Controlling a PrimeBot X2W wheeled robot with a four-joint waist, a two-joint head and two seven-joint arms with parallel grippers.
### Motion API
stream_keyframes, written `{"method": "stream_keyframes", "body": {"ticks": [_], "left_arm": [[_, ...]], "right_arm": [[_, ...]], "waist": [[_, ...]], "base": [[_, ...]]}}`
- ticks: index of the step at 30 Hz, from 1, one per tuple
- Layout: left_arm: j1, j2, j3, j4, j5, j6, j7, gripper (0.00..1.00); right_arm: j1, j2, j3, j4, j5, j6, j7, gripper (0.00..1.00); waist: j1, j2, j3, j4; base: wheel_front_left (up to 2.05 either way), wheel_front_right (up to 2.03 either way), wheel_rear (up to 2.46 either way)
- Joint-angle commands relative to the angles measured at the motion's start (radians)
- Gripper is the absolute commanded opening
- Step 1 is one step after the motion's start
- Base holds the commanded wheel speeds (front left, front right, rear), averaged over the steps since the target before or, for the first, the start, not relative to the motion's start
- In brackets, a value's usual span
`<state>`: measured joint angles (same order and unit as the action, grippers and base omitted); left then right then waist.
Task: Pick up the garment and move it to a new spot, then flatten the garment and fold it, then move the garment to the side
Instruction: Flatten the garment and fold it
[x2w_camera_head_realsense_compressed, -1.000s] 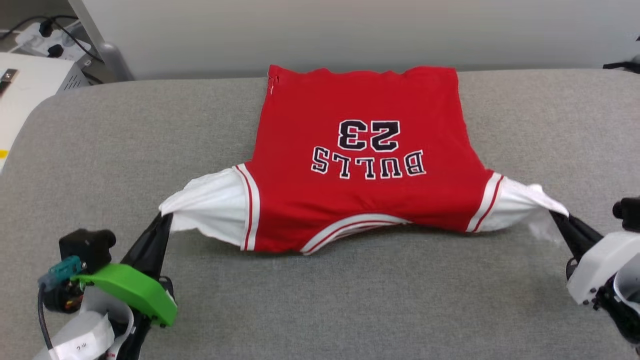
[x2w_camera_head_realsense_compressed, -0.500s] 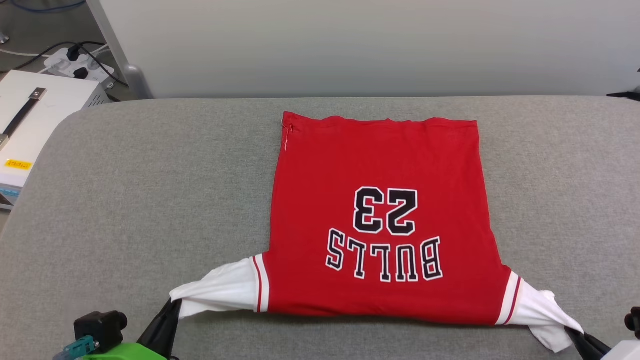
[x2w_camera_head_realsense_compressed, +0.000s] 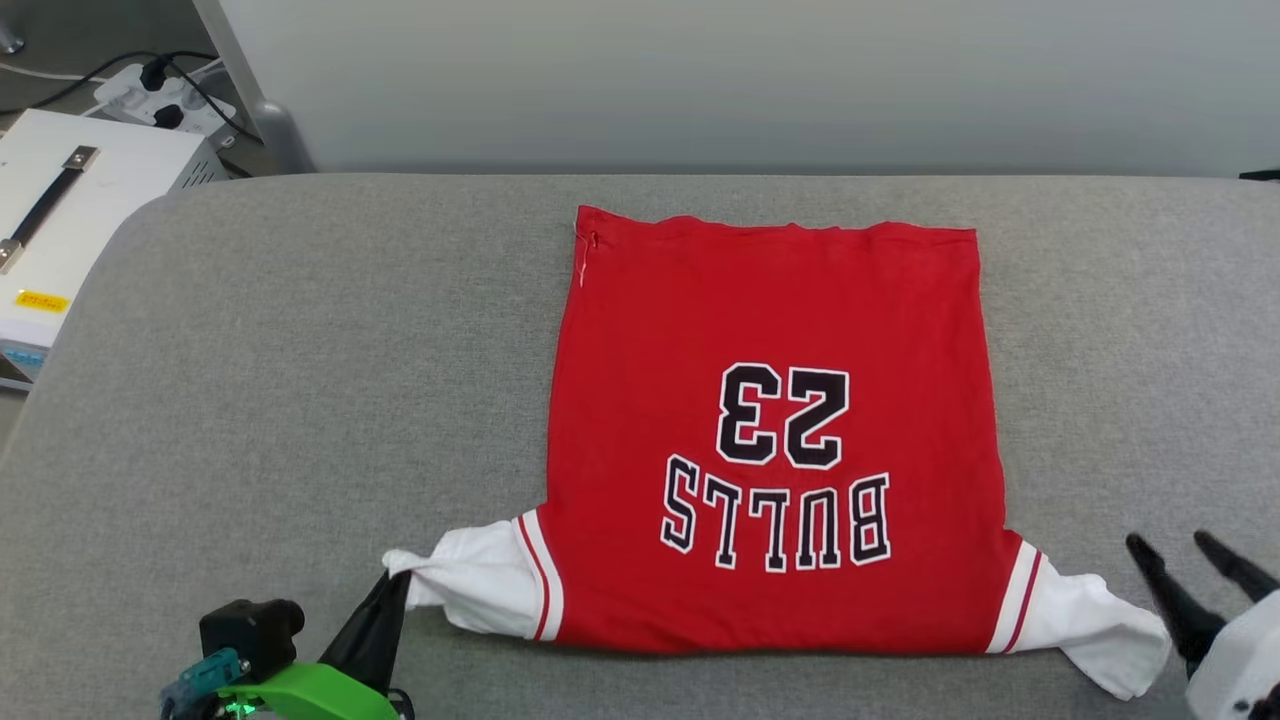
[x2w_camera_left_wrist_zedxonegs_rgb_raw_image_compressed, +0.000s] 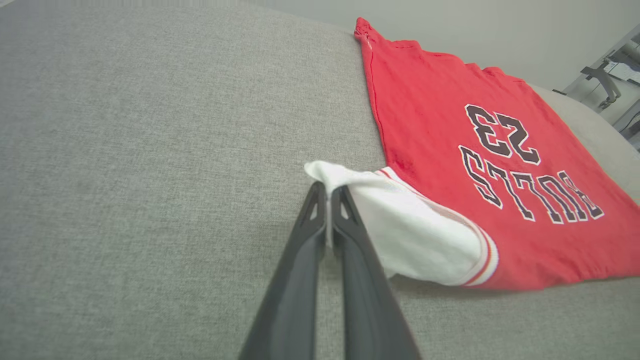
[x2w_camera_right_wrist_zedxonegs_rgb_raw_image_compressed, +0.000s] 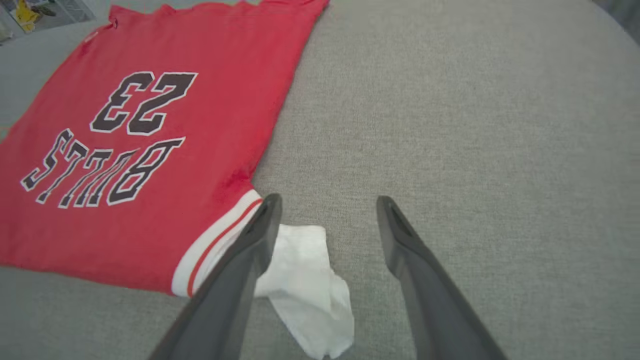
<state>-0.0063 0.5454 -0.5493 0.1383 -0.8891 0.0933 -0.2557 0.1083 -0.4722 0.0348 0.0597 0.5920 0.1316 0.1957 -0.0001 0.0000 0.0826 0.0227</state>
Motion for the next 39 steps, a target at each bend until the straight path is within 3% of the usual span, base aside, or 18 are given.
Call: {"method": "stream_keyframes", "body": {"ticks": [1, 10, 18, 28, 39], "left_arm": [[-0.031, -0.006, 0.000, -0.009, 0.023, 0.005, -0.004, 0.00], [-0.106, -0.028, 0.014, -0.069, 0.082, 0.012, -0.005, 0.00], [-0.209, -0.084, 0.024, -0.115, 0.147, 0.001, -0.006, 0.00], [-0.299, -0.178, 0.059, -0.157, 0.249, -0.040, -0.006, 0.00], [-0.335, -0.242, 0.092, -0.157, 0.309, -0.083, -0.006, 0.00]], "right_arm": [[-0.051, -0.003, -0.024, -0.032, -0.007, -0.001, -0.002, 1.00], [-0.366, -0.072, -0.092, -0.106, -0.047, -0.001, 0.088, 1.00], [-0.720, -0.159, -0.021, 0.060, -0.009, -0.001, 0.333, 1.00], [-1.125, -0.197, 0.213, 0.362, -0.014, -0.001, 0.722, 1.00], [-1.212, -0.169, 0.250, 0.539, -0.026, -0.001, 0.718, 1.00]], "waist": [[0.0001, 0.0000, 0.019, 0.007], [0.0001, 0.0000, 0.129, 0.047], [0.0001, 0.0000, 0.276, 0.115], [0.0001, 0.0000, 0.453, 0.181], [0.0001, 0.0000, 0.532, 0.222]], "base": [[0.00, 0.00, 0.00], [0.00, 0.00, 0.00], [0.00, 0.00, 0.00], [0.00, 0.00, 0.00], [0.00, 0.00, 0.00]]}}
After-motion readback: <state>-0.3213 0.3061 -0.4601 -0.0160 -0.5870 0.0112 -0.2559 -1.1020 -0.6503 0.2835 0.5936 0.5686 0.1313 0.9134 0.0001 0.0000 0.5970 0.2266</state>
